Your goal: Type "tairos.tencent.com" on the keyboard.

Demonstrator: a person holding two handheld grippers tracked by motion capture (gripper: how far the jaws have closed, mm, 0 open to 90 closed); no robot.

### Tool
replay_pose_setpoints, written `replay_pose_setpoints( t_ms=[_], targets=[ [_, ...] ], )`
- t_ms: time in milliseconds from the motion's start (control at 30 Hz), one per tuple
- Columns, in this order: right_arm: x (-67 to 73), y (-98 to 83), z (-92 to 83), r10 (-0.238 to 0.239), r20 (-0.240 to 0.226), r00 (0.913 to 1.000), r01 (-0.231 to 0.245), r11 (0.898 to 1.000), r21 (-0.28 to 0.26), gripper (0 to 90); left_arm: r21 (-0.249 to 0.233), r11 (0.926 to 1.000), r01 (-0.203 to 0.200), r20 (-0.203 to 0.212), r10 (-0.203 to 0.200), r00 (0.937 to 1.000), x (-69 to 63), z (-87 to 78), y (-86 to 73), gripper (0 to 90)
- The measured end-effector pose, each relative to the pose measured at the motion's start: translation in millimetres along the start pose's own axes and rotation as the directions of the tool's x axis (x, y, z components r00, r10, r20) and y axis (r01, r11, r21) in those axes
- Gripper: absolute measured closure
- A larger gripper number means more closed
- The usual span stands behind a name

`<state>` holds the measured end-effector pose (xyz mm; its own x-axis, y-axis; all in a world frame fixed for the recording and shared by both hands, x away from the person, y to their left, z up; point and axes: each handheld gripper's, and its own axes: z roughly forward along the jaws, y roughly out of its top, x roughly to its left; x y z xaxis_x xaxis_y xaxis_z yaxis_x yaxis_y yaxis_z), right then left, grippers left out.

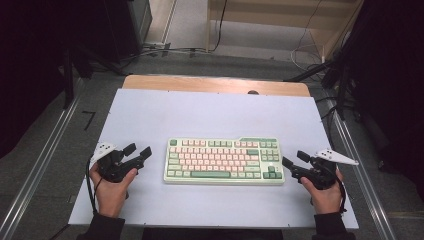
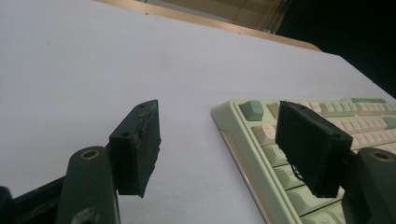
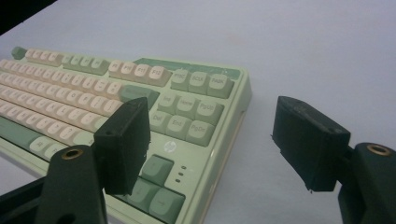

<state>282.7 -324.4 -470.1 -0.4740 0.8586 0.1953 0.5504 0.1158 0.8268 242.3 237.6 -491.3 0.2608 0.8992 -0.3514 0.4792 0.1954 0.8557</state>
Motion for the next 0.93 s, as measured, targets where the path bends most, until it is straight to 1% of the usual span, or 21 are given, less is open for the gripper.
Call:
replay_pose_setpoints(
  t_ms=[100,233,300,433,667,800,933],
  targets=[
    [-3.7,-1.2,-2.6,-0.001,0.016,0.9999,0.001,1.000,0.001,26.1,0.005,1.0000,-0.006,-0.030,0.006,0.9995,0.2,0.1,-0.2,31.2],
    [-10.0,-3.1,-6.6,0.006,0.039,0.9992,-0.006,1.000,0.004,26.1,0.029,0.9996,-0.006,-0.056,0.008,0.9984,1.9,1.3,-0.9,31.3],
    [-12.9,-4.0,-8.5,0.011,0.056,0.9984,-0.011,1.000,0.007,26.1,0.031,0.9995,-0.003,-0.065,0.005,0.9979,3.0,1.9,-1.1,31.3],
    [-17.7,-5.7,-11.5,0.019,0.073,0.9972,-0.020,1.000,0.010,26.1,0.034,0.9994,0.006,-0.081,-0.003,0.9967,4.0,2.0,-0.9,31.3],
    [-25.9,-9.0,-16.2,0.027,0.106,0.9940,-0.029,0.999,0.015,26.1,0.044,0.9990,0.009,-0.089,-0.005,0.9960,5.8,3.1,-1.2,31.3],
    [-30.4,-10.9,-17.9,0.033,0.129,0.9910,-0.036,0.999,0.021,26.1,0.048,0.9988,0.004,-0.101,0.001,0.9949,6.7,4.5,-1.6,31.3],
    [-32.8,-12.3,-16.1,0.024,0.168,0.9855,-0.031,0.999,0.040,24.3,0.058,0.9982,-0.012,-0.130,0.020,0.9914,7.1,7.5,-2.3,31.3]
  ],
)
